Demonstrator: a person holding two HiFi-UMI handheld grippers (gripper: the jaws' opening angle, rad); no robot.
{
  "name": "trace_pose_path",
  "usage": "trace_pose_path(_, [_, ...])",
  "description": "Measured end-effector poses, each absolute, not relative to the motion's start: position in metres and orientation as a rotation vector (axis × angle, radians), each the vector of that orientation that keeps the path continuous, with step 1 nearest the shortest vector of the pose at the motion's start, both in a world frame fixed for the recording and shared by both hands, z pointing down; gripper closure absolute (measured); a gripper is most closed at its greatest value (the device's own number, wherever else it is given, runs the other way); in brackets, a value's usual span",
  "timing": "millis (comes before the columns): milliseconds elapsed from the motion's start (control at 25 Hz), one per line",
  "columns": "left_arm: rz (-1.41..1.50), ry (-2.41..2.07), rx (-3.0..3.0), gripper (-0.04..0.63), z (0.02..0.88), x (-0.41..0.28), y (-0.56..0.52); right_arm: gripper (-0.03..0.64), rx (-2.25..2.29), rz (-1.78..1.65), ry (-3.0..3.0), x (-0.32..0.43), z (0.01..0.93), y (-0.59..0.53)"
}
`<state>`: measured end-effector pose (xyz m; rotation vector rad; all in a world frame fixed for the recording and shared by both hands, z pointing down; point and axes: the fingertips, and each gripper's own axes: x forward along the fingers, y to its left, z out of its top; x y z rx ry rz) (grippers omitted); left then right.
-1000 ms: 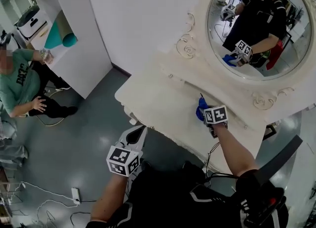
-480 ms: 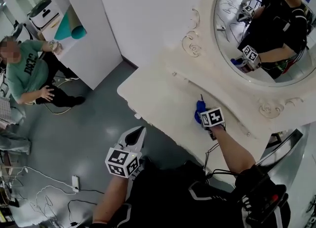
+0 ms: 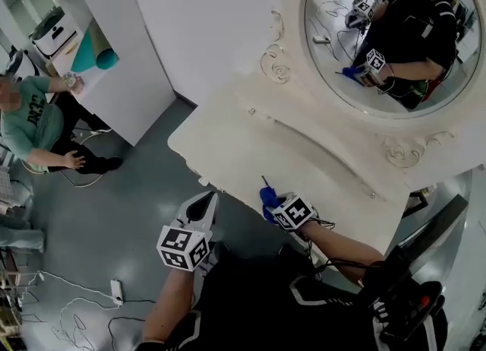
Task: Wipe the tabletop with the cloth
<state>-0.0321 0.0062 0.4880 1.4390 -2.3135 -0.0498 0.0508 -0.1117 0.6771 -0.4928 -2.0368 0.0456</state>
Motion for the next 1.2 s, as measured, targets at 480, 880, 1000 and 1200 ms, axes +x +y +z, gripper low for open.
trace_pose_path(480, [-0.022,-2.301,1.451,0.588,0.485,0.001,-0.004,0.512,-0.042,0.076,-2.209,0.022,0.653,-0.284])
trace_pose_path(880, [-0.02,-2.292,1.441,0.588,0.488,0.016,-0.007,0.512,0.03,0.126,-2.159,0.04,0.676,-0.32])
trace_pose_path(1000, [-0.024,-2.288,1.448,0.588,0.489,0.016,-0.006,0.512,-0.071,0.139,-2.126,0.05,0.678,-0.291])
trace_pose_path(1200, [-0.026,-2.276,1.497,0.588,0.486,0.018,-0.016,0.512,-0.21,0.098,-2.093,0.075,0.678,-0.237])
